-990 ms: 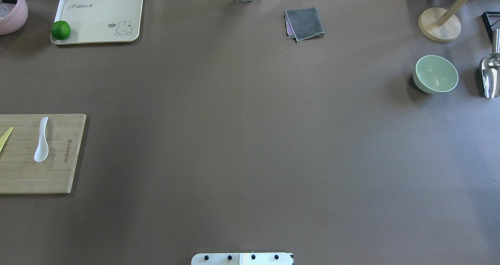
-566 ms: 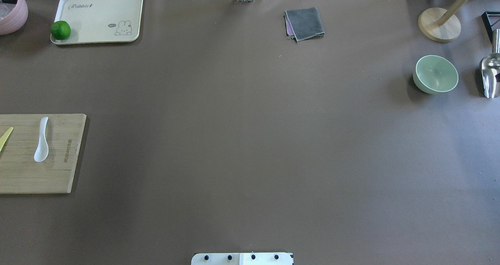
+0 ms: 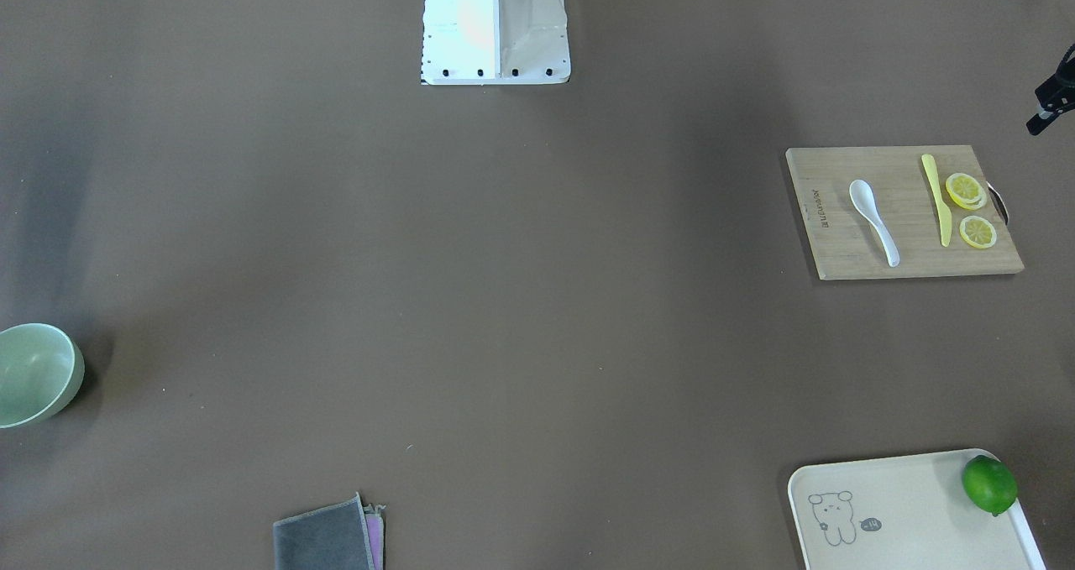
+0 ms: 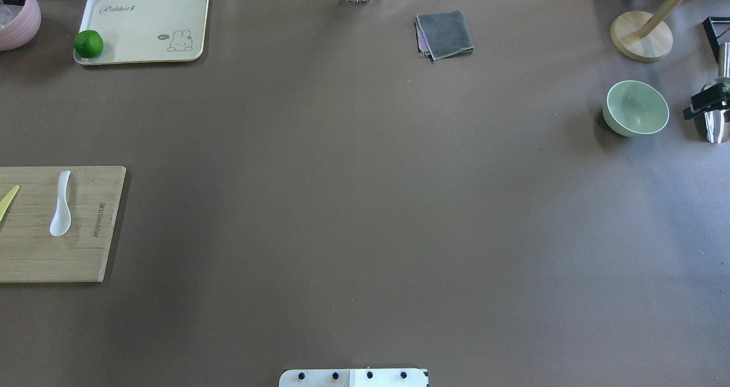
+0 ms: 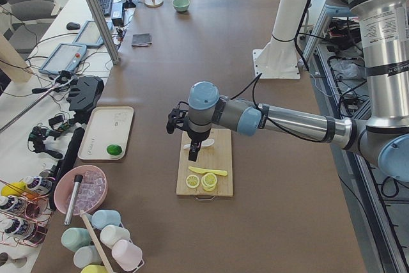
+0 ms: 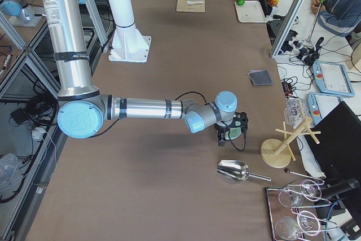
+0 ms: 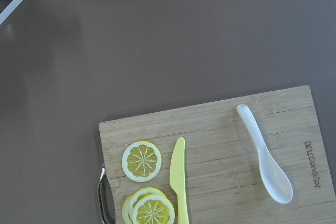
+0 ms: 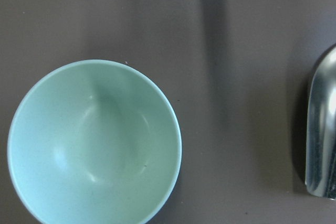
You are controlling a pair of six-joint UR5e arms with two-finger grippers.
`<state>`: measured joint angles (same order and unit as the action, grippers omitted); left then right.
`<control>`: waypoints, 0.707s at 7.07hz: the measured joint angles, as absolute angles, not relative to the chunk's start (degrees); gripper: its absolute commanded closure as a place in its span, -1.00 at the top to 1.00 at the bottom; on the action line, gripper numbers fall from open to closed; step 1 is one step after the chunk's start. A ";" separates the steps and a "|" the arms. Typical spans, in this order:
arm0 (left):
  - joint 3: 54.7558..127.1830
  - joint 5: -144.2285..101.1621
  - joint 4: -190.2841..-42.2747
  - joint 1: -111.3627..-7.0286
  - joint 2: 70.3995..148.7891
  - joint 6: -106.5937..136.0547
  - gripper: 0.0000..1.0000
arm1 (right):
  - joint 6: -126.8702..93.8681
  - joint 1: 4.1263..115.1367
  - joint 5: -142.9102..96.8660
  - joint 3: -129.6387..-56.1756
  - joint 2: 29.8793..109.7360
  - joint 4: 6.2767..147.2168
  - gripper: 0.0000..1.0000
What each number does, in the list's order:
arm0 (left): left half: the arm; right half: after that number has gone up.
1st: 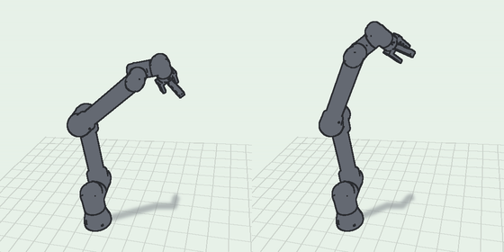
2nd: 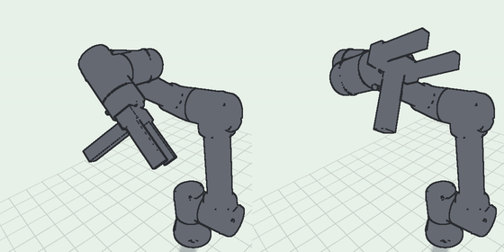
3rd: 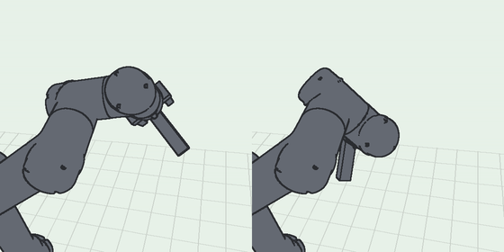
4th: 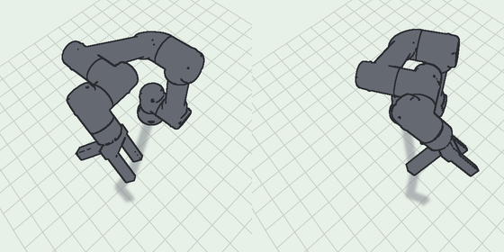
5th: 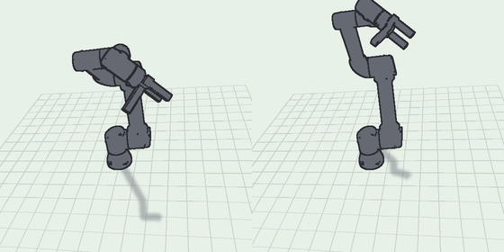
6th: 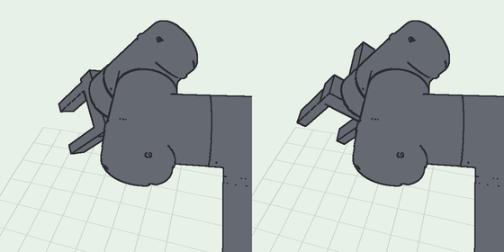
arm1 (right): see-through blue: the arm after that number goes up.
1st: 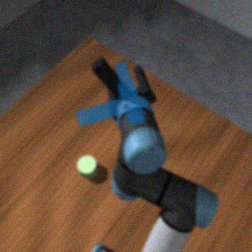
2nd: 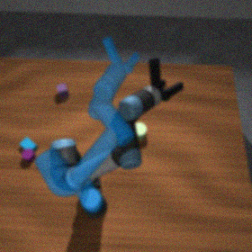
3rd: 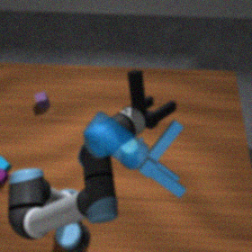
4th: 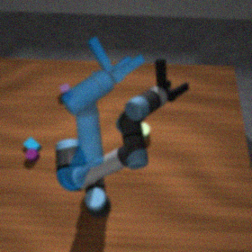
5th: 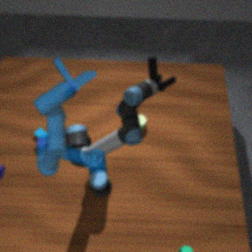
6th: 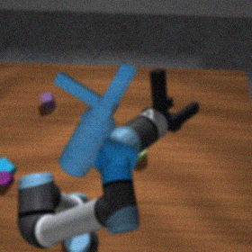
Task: Place spoon in bowl
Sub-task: 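Reach the right gripper to the pale green bowl and grasp its rim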
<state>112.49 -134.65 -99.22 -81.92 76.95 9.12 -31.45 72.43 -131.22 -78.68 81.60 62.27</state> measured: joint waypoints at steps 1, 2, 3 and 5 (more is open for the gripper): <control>112.29 -134.55 -99.23 -81.85 77.00 9.16 0.95 | -32.06 71.30 -130.54 -77.52 80.57 61.88 0.61; 111.74 -134.57 -99.25 -81.67 77.37 9.90 0.95 | -32.53 70.58 -130.21 -76.24 79.69 61.48 0.38; 110.98 -134.60 -99.27 -80.74 78.13 11.75 0.95 | -33.01 70.21 -130.05 -75.50 79.21 61.18 0.16; 107.71 -134.29 -101.32 -77.52 79.40 14.10 0.95 | -34.72 69.84 -129.92 -74.83 78.73 61.02 -0.44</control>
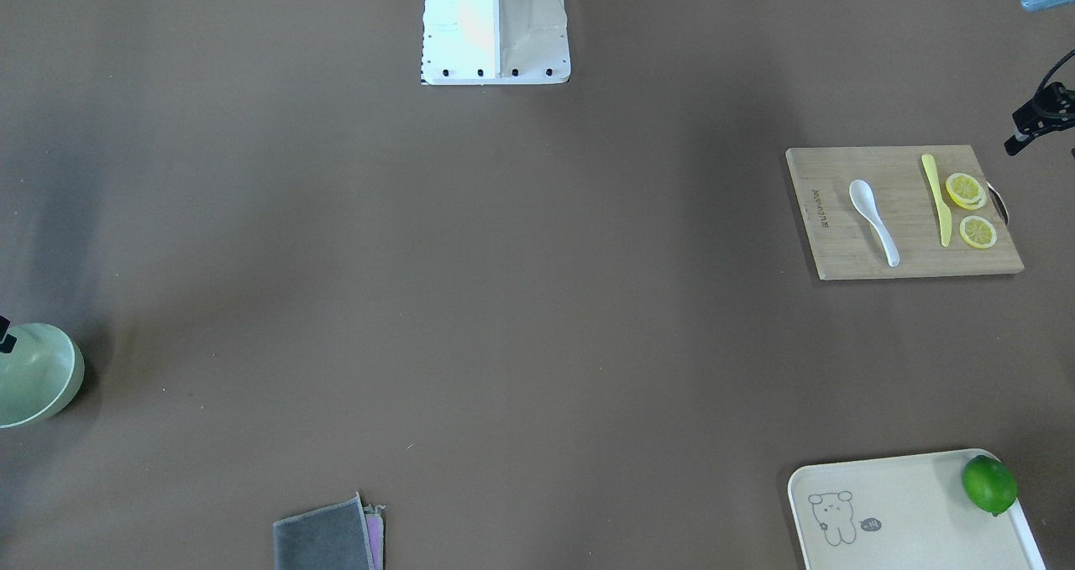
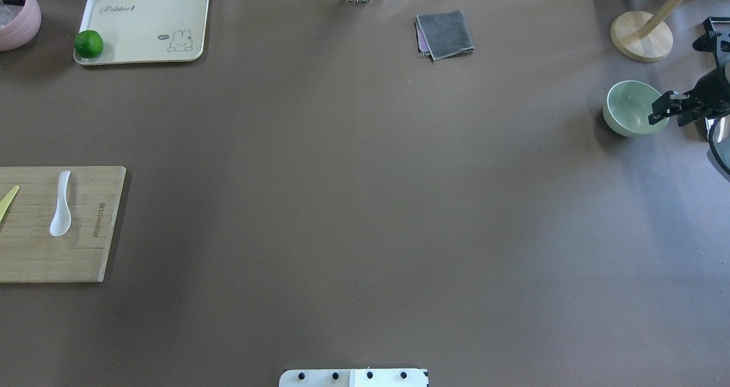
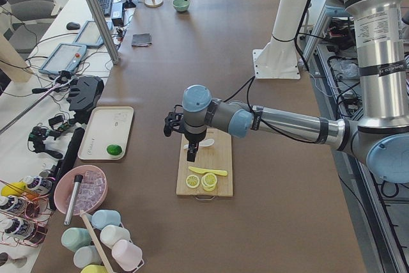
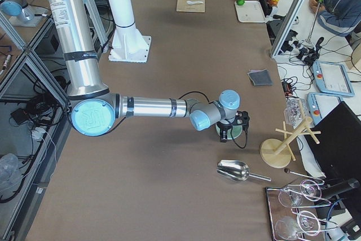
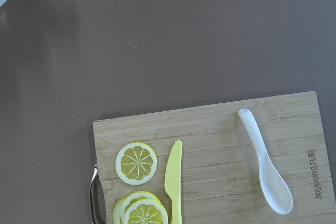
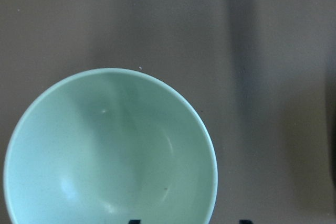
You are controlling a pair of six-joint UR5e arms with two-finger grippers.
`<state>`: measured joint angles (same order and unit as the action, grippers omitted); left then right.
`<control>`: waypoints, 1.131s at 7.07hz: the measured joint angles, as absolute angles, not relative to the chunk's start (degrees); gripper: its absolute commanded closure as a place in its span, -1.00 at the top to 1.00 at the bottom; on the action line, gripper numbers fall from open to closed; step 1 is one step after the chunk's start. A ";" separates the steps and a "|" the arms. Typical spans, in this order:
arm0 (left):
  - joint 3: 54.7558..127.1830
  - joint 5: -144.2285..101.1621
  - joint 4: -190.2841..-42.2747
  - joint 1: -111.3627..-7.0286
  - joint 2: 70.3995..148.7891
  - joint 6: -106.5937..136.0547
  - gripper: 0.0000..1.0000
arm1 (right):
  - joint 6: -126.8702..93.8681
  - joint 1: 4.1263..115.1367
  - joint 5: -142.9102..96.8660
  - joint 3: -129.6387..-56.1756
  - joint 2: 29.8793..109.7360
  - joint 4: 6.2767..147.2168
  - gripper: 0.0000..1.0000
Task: Place spoon in bowl
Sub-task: 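Reach the right gripper to the pale green bowl and grasp its rim, then carry the bowl to table centre with right gripper while left reaches for spoon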
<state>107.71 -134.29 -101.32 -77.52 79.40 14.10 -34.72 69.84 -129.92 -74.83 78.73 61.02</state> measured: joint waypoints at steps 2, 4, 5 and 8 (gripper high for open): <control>104.52 -134.22 -104.43 -75.34 80.30 16.17 0.95 | -35.28 69.73 -129.92 -74.26 78.67 61.00 -1.00; 103.93 -134.21 -105.19 -73.27 80.68 18.61 0.95 | -37.34 69.63 -130.24 -75.12 78.60 60.98 -1.00; 103.76 -134.21 -105.64 -71.50 80.99 21.44 0.95 | -40.90 69.10 -130.82 -78.02 78.76 60.98 -1.00; 101.17 -134.15 -106.95 -66.98 85.22 29.73 0.93 | -60.22 60.68 -131.99 -93.26 79.93 61.33 -1.00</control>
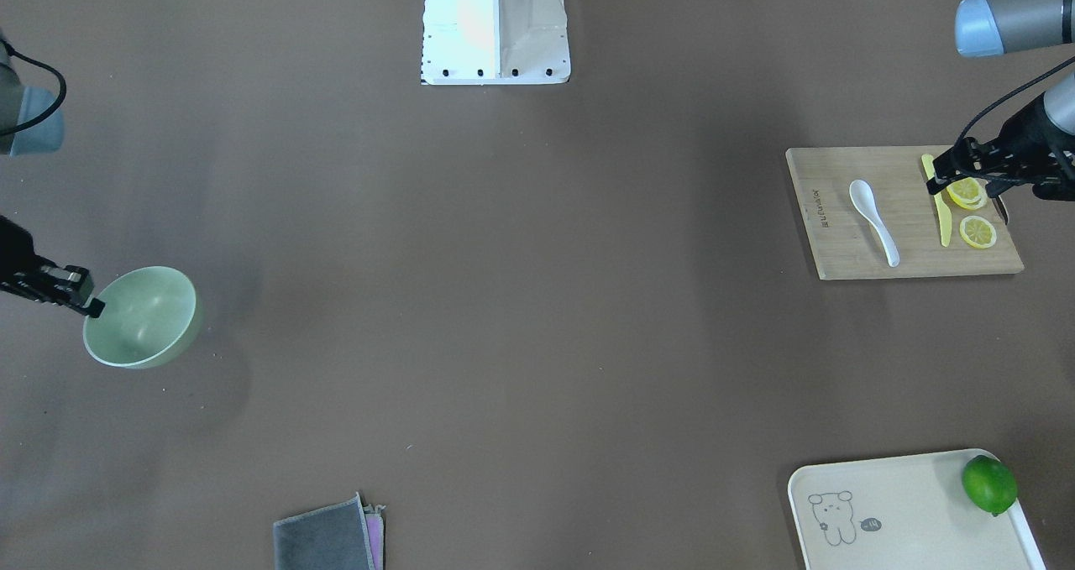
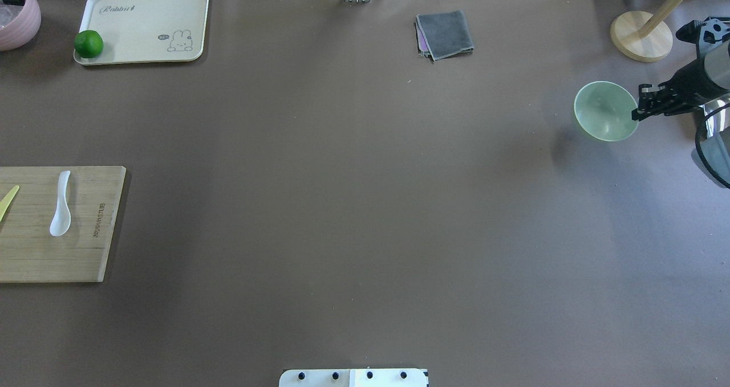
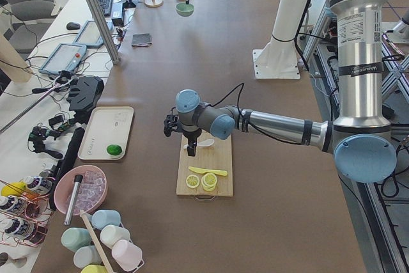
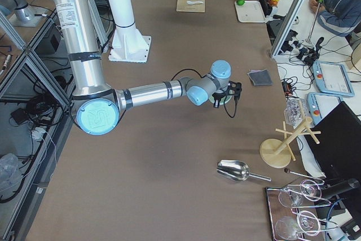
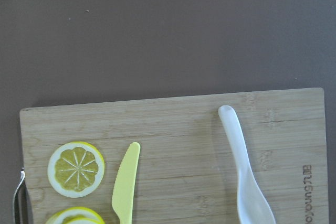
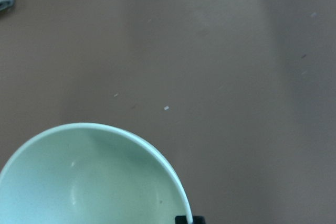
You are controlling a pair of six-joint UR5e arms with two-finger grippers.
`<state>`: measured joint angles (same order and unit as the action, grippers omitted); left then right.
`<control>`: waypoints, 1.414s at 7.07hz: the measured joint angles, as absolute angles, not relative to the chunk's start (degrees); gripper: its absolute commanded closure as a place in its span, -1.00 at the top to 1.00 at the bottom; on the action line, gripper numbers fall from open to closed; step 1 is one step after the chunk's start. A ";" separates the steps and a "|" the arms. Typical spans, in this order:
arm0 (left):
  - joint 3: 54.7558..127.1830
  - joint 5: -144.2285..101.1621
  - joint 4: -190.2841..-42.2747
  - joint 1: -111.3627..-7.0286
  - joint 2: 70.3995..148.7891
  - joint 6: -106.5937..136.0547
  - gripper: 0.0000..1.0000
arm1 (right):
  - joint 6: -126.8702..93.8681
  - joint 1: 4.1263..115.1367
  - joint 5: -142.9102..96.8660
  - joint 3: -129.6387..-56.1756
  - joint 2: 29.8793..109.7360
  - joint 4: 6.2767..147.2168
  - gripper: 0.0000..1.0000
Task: Place spoon in bowl
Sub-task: 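Carry the bowl to table centre with right gripper while left reaches for spoon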
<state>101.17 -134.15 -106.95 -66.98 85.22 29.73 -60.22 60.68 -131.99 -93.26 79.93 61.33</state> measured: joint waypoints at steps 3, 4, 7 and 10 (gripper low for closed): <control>96.31 -134.01 -107.09 -64.61 91.00 31.74 0.85 | -75.98 43.69 -123.97 -104.01 79.02 61.47 -1.00; 95.95 -133.23 -107.14 -63.37 91.61 32.69 0.83 | -79.37 38.96 -120.92 -105.61 77.88 61.64 -1.00; 94.02 -130.24 -110.45 -59.93 91.68 35.12 0.77 | -82.71 27.82 -111.94 -108.39 72.11 68.38 -1.00; 90.53 -129.30 -116.69 -57.19 91.78 38.61 0.27 | -83.14 21.97 -106.95 -110.41 67.96 75.10 -1.00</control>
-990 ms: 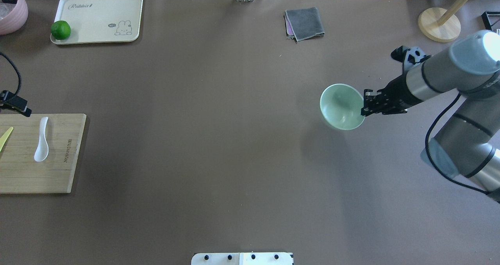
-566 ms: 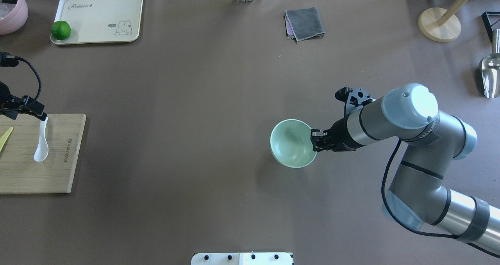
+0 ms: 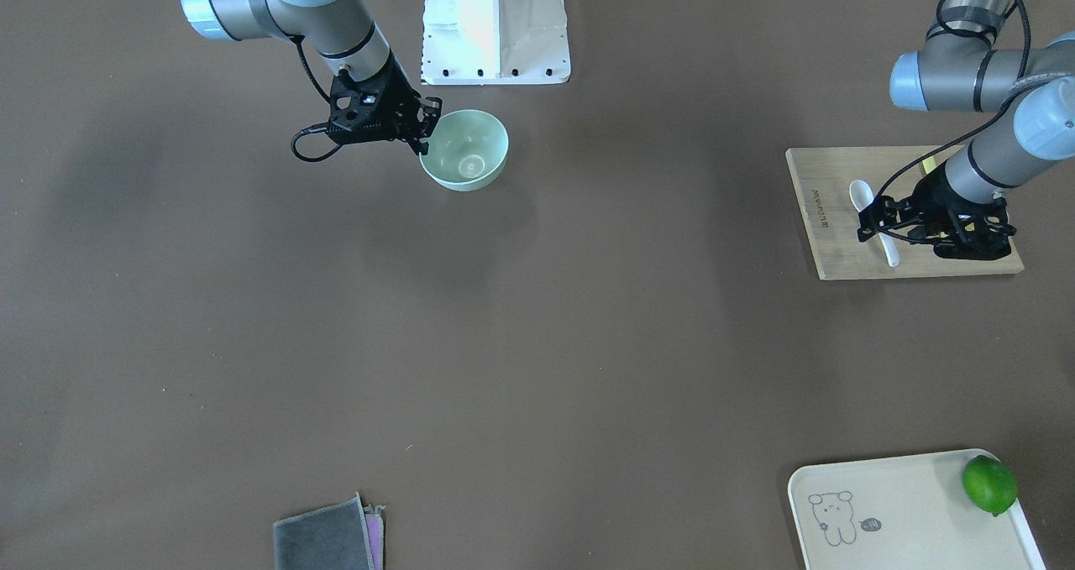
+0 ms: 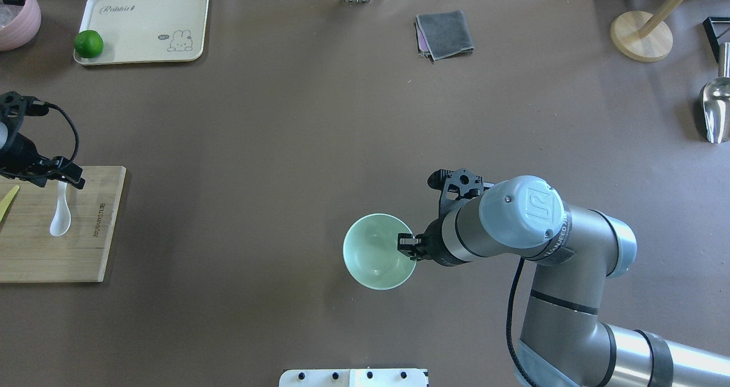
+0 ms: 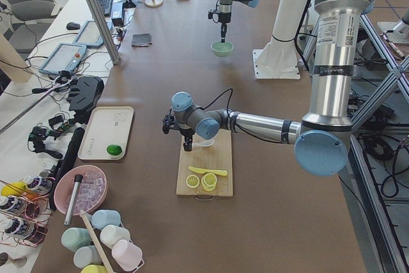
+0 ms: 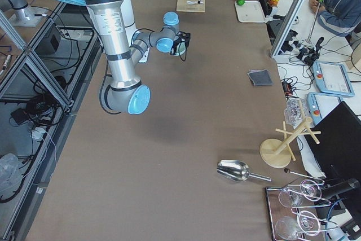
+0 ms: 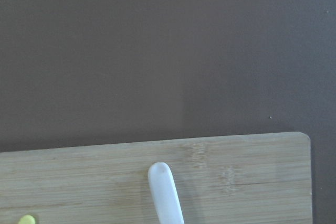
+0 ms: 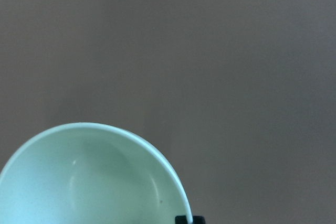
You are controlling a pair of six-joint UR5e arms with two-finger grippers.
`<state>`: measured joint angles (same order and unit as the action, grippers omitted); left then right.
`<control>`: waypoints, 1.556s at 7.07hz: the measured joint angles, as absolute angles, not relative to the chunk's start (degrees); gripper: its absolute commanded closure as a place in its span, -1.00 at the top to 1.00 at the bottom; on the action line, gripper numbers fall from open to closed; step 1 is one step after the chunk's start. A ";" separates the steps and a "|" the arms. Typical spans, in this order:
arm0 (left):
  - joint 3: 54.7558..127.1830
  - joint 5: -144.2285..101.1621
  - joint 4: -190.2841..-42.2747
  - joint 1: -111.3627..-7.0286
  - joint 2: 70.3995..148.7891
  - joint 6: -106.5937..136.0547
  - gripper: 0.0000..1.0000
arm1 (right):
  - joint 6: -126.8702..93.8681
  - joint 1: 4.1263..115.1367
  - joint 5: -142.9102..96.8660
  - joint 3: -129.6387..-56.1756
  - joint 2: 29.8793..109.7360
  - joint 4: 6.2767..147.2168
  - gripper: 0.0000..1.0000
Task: Place spoon in bowl
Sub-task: 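Carry the bowl to table centre with right gripper while left reaches for spoon, then release the bowl and withdraw the right gripper while the left lifts the spoon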
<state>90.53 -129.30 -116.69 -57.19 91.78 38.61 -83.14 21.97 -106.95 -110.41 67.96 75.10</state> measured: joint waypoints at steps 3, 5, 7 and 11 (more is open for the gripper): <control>89.63 -127.41 -119.16 -55.78 91.87 41.39 -0.94 | -85.31 19.40 -105.30 -110.31 64.74 79.40 1.00; 89.68 -127.28 -119.72 -55.59 91.80 42.47 -1.00 | -87.03 18.77 -103.72 -110.26 64.36 79.65 1.00; 90.72 -127.38 -119.71 -55.55 91.90 43.08 -1.00 | -87.46 19.58 -103.60 -111.18 64.31 79.76 1.00; 97.15 -130.15 -119.11 -53.11 97.96 55.27 -1.00 | -82.17 30.44 -112.57 -117.52 71.32 82.65 1.00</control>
<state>97.15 -130.15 -119.11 -53.11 97.96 55.27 -82.17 30.44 -112.57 -117.52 71.32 82.65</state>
